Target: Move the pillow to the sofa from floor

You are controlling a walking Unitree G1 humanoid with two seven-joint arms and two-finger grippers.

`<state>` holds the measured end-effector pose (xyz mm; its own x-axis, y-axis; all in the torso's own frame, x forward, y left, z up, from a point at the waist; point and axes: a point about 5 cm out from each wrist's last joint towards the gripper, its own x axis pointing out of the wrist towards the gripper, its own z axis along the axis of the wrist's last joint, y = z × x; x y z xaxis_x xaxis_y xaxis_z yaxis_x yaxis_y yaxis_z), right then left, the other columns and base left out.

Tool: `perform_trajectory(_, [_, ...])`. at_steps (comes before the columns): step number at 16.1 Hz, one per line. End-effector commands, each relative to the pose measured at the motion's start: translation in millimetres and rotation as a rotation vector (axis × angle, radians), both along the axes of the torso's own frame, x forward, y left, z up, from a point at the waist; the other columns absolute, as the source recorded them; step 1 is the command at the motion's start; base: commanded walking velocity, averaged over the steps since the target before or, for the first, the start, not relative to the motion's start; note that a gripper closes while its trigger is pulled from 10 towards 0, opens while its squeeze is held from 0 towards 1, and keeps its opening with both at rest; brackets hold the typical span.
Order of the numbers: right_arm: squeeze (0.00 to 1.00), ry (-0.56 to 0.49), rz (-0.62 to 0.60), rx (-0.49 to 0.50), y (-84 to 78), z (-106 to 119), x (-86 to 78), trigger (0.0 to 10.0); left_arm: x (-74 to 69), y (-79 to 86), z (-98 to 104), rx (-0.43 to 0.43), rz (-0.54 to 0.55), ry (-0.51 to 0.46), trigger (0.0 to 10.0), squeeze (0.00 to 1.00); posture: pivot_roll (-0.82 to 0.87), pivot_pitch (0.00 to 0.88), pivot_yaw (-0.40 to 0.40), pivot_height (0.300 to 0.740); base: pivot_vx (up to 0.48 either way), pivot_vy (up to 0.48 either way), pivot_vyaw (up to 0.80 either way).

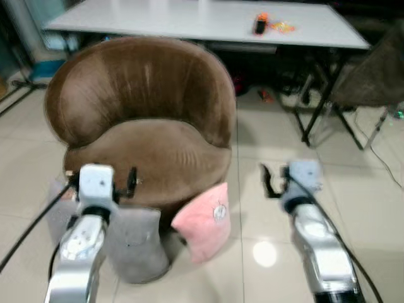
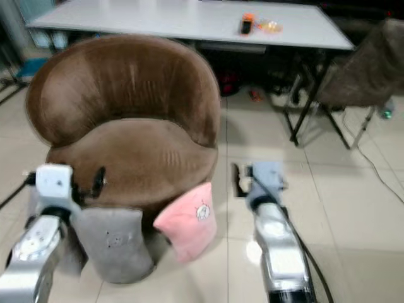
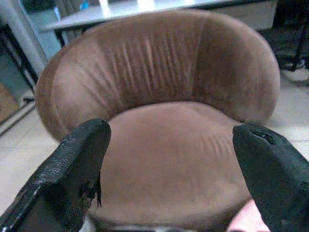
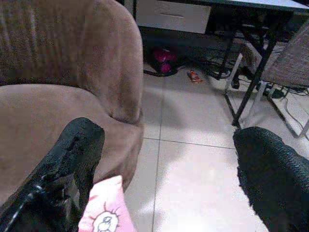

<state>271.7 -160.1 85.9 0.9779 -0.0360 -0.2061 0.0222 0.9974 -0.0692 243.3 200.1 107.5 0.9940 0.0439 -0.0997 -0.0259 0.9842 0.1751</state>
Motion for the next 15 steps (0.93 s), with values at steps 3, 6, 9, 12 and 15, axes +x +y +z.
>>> perform_trajectory(3, [1.00, -0.003, -0.050, -0.020, -14.1, -0.1, -1.0, 10.0, 1.3, -7.0, 0.4, -0.008, -0.025, -0.003, 10.0, 1.00, -0.06, 0.000, 0.009, 0.740, 0.301, 0.000, 0.80])
perform_trajectory(6, [1.00, -0.014, -0.065, -0.054, -16.5, 0.5, 0.5, 10.0, 1.0, -7.0, 0.5, -0.007, -0.028, -0.002, 10.0, 1.00, -0.06, 0.000, 0.009, 0.740, 0.298, 0.000, 0.18])
perform_trajectory(9, [1.00, -0.024, -0.064, -0.048, -16.8, 1.3, 1.3, 10.0, 0.4, -6.7, 0.6, -0.006, -0.024, -0.003, 10.0, 1.00, -0.06, 0.000, 0.005, 0.740, 0.294, 0.000, 0.00])
perform_trajectory(12, [1.00, -0.015, -0.063, -0.045, -14.7, 1.5, 2.7, 10.0, 0.1, -6.0, 0.6, -0.008, -0.020, -0.004, 10.0, 1.00, -0.06, 0.000, 0.000, 0.740, 0.294, 0.000, 0.00])
perform_trajectory(15, [1.00, -0.012, -0.052, -0.037, -14.1, 1.2, 3.0, 10.0, 0.2, -6.8, 0.3, -0.012, -0.017, -0.005, 10.0, 1.00, -0.06, 0.000, -0.003, 0.740, 0.291, 0.000, 0.00])
